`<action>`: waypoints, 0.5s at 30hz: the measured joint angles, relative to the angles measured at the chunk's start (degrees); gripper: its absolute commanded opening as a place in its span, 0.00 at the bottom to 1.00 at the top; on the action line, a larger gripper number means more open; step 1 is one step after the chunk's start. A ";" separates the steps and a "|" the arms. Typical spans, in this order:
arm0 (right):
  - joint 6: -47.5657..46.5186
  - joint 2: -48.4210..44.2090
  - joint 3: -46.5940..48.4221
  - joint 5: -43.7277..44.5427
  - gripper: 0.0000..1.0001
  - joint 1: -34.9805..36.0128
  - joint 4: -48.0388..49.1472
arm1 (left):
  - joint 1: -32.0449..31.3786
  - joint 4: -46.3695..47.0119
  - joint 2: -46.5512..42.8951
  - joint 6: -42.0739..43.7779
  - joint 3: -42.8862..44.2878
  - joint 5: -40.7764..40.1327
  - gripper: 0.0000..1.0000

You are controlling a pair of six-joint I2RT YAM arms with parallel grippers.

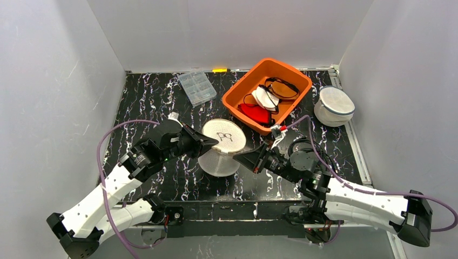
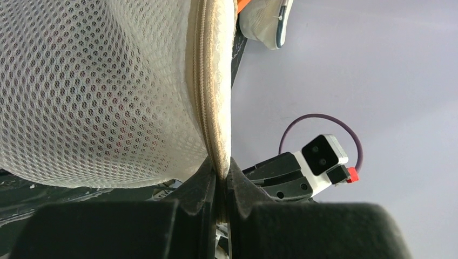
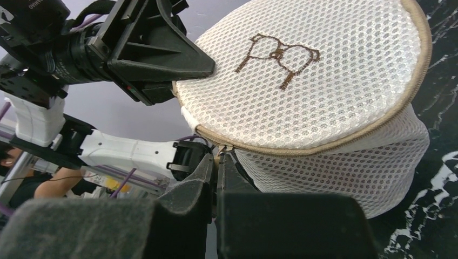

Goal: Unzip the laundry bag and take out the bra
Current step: Unzip the laundry bag at the center of the board.

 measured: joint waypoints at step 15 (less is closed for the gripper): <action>-12.11 -6.75 -0.02 2.34 0.01 0.04 -15.41 | 0.02 7.15 3.08 13.70 -4.39 4.96 0.00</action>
